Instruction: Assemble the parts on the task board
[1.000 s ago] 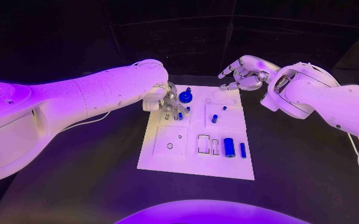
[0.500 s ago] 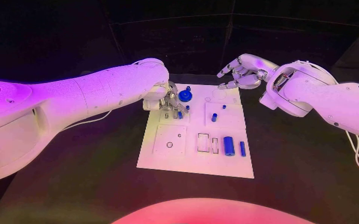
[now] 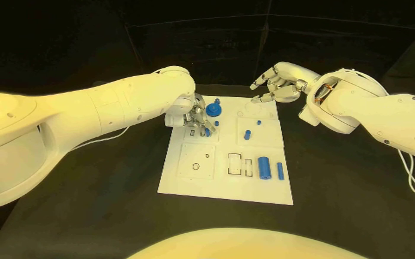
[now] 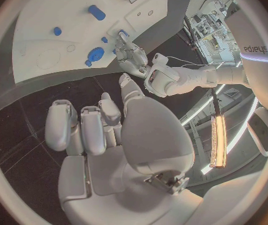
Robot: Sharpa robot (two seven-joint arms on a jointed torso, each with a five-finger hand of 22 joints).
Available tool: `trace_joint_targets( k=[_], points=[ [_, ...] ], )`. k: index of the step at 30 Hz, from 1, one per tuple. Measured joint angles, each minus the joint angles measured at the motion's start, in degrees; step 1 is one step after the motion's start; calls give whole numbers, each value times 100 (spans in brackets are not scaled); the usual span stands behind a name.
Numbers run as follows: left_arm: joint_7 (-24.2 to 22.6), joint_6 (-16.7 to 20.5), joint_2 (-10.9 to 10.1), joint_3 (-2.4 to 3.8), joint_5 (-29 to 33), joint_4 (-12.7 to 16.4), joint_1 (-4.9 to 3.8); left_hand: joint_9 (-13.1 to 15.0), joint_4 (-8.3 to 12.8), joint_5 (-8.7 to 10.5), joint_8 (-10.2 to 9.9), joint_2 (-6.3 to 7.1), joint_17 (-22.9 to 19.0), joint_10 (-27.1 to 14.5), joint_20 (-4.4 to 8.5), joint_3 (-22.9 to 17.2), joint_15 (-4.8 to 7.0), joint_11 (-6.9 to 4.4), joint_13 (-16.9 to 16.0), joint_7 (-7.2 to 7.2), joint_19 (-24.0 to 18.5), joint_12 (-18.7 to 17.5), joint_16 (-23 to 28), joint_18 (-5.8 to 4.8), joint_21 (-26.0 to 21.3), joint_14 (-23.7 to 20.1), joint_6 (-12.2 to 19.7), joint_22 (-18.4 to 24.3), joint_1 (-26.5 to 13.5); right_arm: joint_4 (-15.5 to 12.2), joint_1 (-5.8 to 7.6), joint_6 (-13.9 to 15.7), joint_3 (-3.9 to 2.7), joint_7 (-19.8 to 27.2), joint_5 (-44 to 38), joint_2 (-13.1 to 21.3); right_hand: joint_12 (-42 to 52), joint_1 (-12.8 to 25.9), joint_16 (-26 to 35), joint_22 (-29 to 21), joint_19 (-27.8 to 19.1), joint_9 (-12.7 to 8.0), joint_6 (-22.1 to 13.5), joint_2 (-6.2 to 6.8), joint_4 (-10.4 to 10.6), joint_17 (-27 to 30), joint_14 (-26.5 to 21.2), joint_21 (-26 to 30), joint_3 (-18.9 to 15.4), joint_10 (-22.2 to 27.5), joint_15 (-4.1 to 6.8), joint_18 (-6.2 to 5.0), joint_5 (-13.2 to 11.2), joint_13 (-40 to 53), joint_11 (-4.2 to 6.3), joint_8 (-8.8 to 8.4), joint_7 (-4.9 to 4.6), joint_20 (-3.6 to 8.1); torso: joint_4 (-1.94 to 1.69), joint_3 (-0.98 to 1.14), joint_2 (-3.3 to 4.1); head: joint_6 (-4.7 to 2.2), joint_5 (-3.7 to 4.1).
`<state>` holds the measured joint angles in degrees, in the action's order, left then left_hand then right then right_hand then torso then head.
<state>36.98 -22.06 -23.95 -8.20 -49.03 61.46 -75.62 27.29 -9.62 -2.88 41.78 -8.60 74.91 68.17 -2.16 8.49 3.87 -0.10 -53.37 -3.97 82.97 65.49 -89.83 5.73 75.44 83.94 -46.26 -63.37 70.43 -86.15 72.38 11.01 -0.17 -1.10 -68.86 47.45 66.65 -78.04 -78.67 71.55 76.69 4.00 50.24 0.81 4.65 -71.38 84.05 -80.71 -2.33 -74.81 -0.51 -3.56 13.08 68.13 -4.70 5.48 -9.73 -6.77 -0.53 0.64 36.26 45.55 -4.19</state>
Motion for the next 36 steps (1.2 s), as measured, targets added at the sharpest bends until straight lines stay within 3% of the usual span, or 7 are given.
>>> trace_joint_targets(
  k=[7,12,18,20,24,29,36],
  points=[
    [0,-14,15,1,0,-2,-1,-4,341,0,0,-95,0,-42,21,-341,0,-41,47,20,-22,0,0,0,-1,0,61,12,372,8,0,-39,0,-25,-1,-10,1,-23,0,0,0,0,0,-23,15,0,0,0,-15,0,0,0,0,0,0,0,0,0,0,-1,0,20,7],
    [-4,-16,16,10,0,11,-16,-90,618,-319,-91,-102,0,-126,35,-800,21,-39,125,13,-36,-89,0,-1,-40,21,157,32,574,17,0,-61,0,-40,-2,-18,1,-23,0,0,0,0,0,-23,15,0,0,0,-15,0,0,0,0,1,0,0,0,0,-1,-1,-1,28,15],
    [-35,0,-43,8,1,84,-15,-124,324,-648,-140,-8,0,-191,35,-1127,21,-13,231,-18,-36,-189,0,0,-74,21,225,62,726,29,0,-82,0,-50,-3,-28,1,-23,0,-14,0,0,0,-24,15,0,0,0,-15,-1,0,0,0,1,0,0,0,0,-3,-1,-1,37,16],
    [-56,15,-87,5,1,128,-10,-91,97,-693,-130,134,0,-193,35,-1378,21,-7,273,-22,-35,-204,0,0,-78,21,246,73,617,35,0,-89,0,-53,-3,-32,2,-23,0,-16,0,0,0,-24,15,0,0,3,-15,-1,0,0,0,1,0,0,0,0,-4,-1,-1,38,18],
    [-97,72,-193,0,0,255,3,-33,315,-693,22,492,0,-174,16,-2327,21,12,305,-42,-54,-204,0,0,-78,21,266,78,190,56,0,-104,0,-58,-3,-36,2,-23,0,-25,-20,0,0,-23,15,8,0,24,-15,-1,0,0,0,1,0,0,0,21,-9,-1,-2,44,20],
    [-172,244,-358,-1,-1,438,4,64,433,-678,179,734,0,-131,16,-3095,21,29,323,-32,-54,-203,0,0,-109,21,276,84,-212,84,0,-118,1,-63,-4,-43,2,-23,0,-25,-21,0,0,-23,15,8,0,24,-15,-1,0,-1,0,-7,0,0,0,21,-17,0,-4,50,21],
    [-366,740,-634,-1,-3,772,5,110,412,-660,257,795,0,-100,15,-3320,21,-2,324,-32,-53,-164,0,0,-109,21,317,108,-311,122,0,-130,1,-66,-4,-48,-19,-23,0,-36,-20,0,0,-24,15,19,0,24,-15,-1,0,0,22,-6,0,0,0,21,-20,0,-4,65,1]
  ],
)
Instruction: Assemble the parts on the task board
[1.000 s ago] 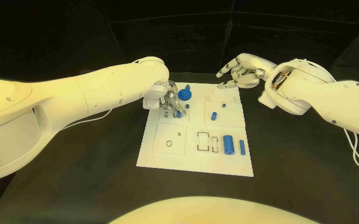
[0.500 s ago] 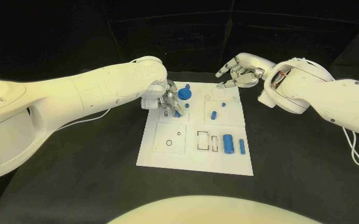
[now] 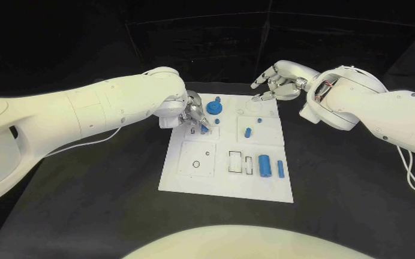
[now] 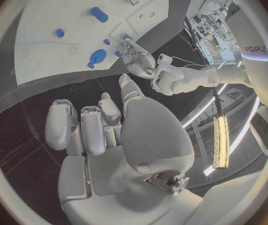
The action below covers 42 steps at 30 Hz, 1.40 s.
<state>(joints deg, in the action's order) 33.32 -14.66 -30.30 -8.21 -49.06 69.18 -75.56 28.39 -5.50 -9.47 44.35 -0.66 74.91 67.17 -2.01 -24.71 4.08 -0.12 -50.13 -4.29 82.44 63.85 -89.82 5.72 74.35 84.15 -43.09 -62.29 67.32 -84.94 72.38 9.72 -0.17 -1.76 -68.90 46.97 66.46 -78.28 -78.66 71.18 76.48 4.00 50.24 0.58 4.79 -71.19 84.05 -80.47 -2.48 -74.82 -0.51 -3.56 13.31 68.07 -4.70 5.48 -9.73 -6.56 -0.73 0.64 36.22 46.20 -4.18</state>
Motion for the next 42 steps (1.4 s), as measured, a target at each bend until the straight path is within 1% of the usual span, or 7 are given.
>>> trace_joint_targets(
  k=[3,7,15,23,26,39,42],
  points=[
    [-80,221,-108,-1,-1,133,17,7,15,1,5,33,0,20,0,-34,0,-20,0,0,0,0,0,0,0,0,0,2,-36,5,0,-5,0,0,0,7,-1,0,0,-3,0,0,0,0,0,4,0,0,0,0,0,0,1,0,0,0,0,0,0,0,0,4,-3],
    [-177,502,-206,-4,-1,228,43,17,22,16,32,52,0,40,0,-104,0,0,0,0,0,0,0,0,0,0,0,-9,-56,12,0,-12,0,-1,0,18,-1,0,0,-3,0,0,0,0,0,4,0,0,0,0,0,0,1,1,0,0,0,0,0,-1,-1,8,-10],
    [-252,769,-227,-5,-49,213,145,20,37,17,33,74,0,40,0,-120,0,0,-1,-1,0,0,0,0,0,0,1,-20,-77,15,0,-26,0,-3,-1,21,-1,0,25,-15,0,0,0,0,0,4,0,0,0,0,0,0,1,-11,0,0,0,0,1,-1,-1,-1,-48],
    [-250,793,-190,-7,-237,164,213,21,99,34,33,119,0,40,0,-182,0,0,-1,-1,1,0,0,0,0,0,1,-36,-123,33,-1,-31,0,-8,-70,-20,-1,0,25,-14,0,0,0,0,13,4,0,0,-13,0,0,0,1,-10,0,0,0,0,17,-2,5,-9,-64],
    [-239,775,-184,-7,-315,154,218,26,111,39,33,121,0,39,0,-225,0,0,-1,-1,1,0,0,0,0,0,1,-36,-125,34,-1,-31,1,-9,-110,-32,0,0,25,-14,0,0,0,0,13,3,0,0,-13,21,0,0,1,-10,21,0,0,0,18,-1,5,-1,-69],
    [-155,511,-185,3,-468,140,221,24,139,62,28,125,0,39,-1,-253,0,2,15,-11,1,0,0,0,0,0,9,-35,-129,50,-1,-29,1,-17,-198,-38,-25,-23,25,-34,0,0,0,-23,29,5,0,22,-29,21,0,0,1,-39,21,29,0,0,19,0,8,7,-80],
    [-138,443,-195,6,-480,142,219,23,140,62,50,125,0,38,-1,-253,0,2,14,-11,1,0,0,0,0,0,10,-35,-129,55,-1,-29,1,-18,-204,-39,-25,-23,25,-34,0,0,0,-23,29,15,0,22,-29,42,0,0,0,-49,0,29,0,0,19,0,8,12,-88]
  ],
)
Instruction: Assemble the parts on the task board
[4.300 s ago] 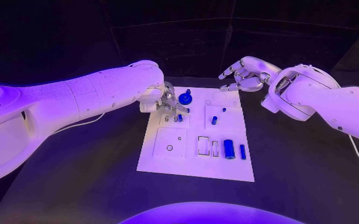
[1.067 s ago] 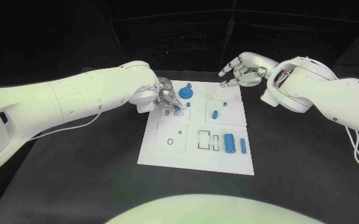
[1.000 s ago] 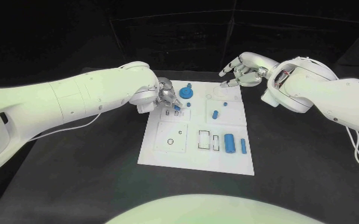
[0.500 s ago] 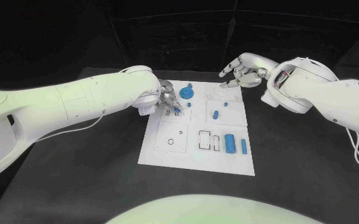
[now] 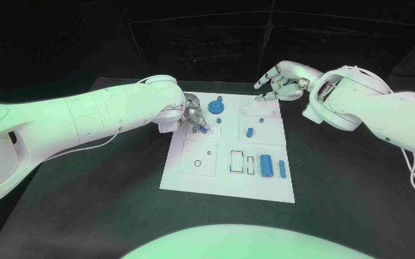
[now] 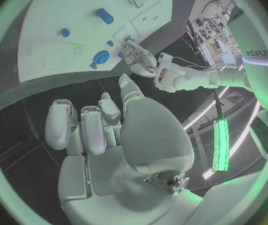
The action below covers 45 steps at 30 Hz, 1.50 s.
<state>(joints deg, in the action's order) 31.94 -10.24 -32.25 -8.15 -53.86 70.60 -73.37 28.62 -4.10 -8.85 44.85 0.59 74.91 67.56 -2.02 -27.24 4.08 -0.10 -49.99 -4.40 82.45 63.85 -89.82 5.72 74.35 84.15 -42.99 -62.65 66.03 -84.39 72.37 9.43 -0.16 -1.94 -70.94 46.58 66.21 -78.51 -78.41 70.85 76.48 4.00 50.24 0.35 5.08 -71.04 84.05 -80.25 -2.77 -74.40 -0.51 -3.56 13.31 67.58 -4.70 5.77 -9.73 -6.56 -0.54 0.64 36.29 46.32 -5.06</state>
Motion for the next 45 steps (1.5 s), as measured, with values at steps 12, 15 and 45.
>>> trace_joint_targets(
  k=[12,15,45],
  points=[
    [48,-190,12,7,-11,0,-5,21,0,-26,-1,-1,0,-1,0,0,0,1,10,-10,0,0,0,0,0,0,9,1,1,8,0,0,0,-1,-19,-17,-32,0,0,-6,0,0,0,0,-1,0,0,0,1,0,0,0,0,-1,0,0,0,0,-1,0,1,8,-19],
    [62,-216,20,8,-13,-9,-8,21,-16,-27,-1,-2,0,-1,0,-16,0,1,16,-10,0,0,0,0,0,0,10,0,1,9,0,0,0,-2,-21,-18,-32,0,0,-6,0,0,0,0,-1,0,0,0,1,20,0,0,0,-10,20,21,0,0,-1,2,1,14,-21],
    [254,-506,327,1,14,-378,-3,-33,-35,-18,110,105,0,20,19,-265,0,-20,110,95,20,40,0,0,0,0,-219,-97,-1025,15,0,-1,0,-4,-26,-57,-32,-21,21,-38,-37,6,21,-21,20,19,0,24,-20,20,0,0,0,-28,20,50,21,9,4,4,0,40,1]
  ],
)
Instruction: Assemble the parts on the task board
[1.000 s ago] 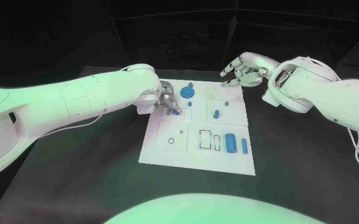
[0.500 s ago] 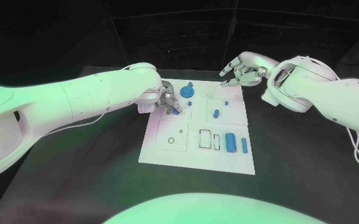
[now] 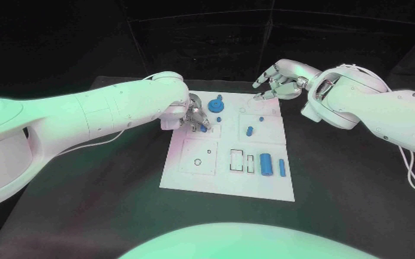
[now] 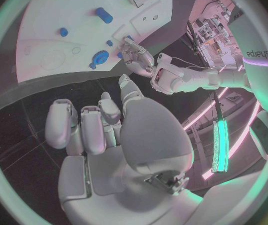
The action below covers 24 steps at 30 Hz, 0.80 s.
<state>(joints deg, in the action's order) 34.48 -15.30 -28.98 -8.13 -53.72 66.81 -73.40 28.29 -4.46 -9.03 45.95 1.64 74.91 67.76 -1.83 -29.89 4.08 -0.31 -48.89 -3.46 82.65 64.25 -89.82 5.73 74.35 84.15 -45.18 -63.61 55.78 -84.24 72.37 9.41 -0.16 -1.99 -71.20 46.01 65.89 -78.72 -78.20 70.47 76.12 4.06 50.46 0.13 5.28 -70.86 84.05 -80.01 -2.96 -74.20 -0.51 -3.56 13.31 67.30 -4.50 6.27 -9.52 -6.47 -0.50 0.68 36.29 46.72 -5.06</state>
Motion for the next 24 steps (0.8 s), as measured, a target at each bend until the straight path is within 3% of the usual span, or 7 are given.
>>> trace_joint_targets(
  k=[14,17,18,21,24],
  points=[
    [25,-86,50,2,0,-53,-4,6,-228,34,63,95,0,63,20,380,21,-63,-97,26,20,100,0,0,53,-21,-94,-83,-224,11,0,-1,0,0,-1,-10,-22,0,8,-12,-7,-1,0,0,0,12,0,20,0,0,0,0,0,-10,0,0,0,-7,-4,-1,0,7,20],
    [27,-88,52,0,2,-58,-2,6,-340,40,66,212,0,74,20,683,21,-74,-122,38,20,142,0,0,66,-21,-122,-95,-348,14,0,-1,0,0,-1,-12,-22,0,22,-26,-7,-1,0,0,43,17,0,20,-44,0,0,-1,0,-24,0,0,0,-7,-6,-1,0,3,23],
    [28,-88,52,0,3,-59,-1,5,-409,111,66,299,0,95,39,888,23,-95,-137,38,40,147,0,-1,66,-18,-122,-106,-434,15,0,-1,0,0,-1,-12,-22,0,22,-34,-7,-1,-1,0,66,17,0,32,-66,0,0,-1,-13,-31,0,0,0,-7,-6,-2,0,7,25],
    [28,-84,50,0,5,-62,0,-7,-561,533,66,388,0,108,40,1265,64,-108,-192,59,40,208,0,0,66,-21,-143,-120,-523,20,0,-1,0,0,-1,-16,-22,0,50,-44,-7,-1,-1,0,122,26,0,47,-122,21,0,0,-130,-41,21,0,-1,-7,-6,-4,-1,8,26],
    [27,-75,41,0,8,-62,3,-7,-670,613,82,408,0,114,40,1499,63,-114,-219,59,40,237,0,0,66,-19,-143,-124,-543,26,0,0,0,1,-1,-18,-22,0,50,-57,-7,-1,-1,0,125,33,0,47,-144,21,0,0,-131,-41,21,0,-1,-7,-6,-4,-1,9,26]
  ],
)
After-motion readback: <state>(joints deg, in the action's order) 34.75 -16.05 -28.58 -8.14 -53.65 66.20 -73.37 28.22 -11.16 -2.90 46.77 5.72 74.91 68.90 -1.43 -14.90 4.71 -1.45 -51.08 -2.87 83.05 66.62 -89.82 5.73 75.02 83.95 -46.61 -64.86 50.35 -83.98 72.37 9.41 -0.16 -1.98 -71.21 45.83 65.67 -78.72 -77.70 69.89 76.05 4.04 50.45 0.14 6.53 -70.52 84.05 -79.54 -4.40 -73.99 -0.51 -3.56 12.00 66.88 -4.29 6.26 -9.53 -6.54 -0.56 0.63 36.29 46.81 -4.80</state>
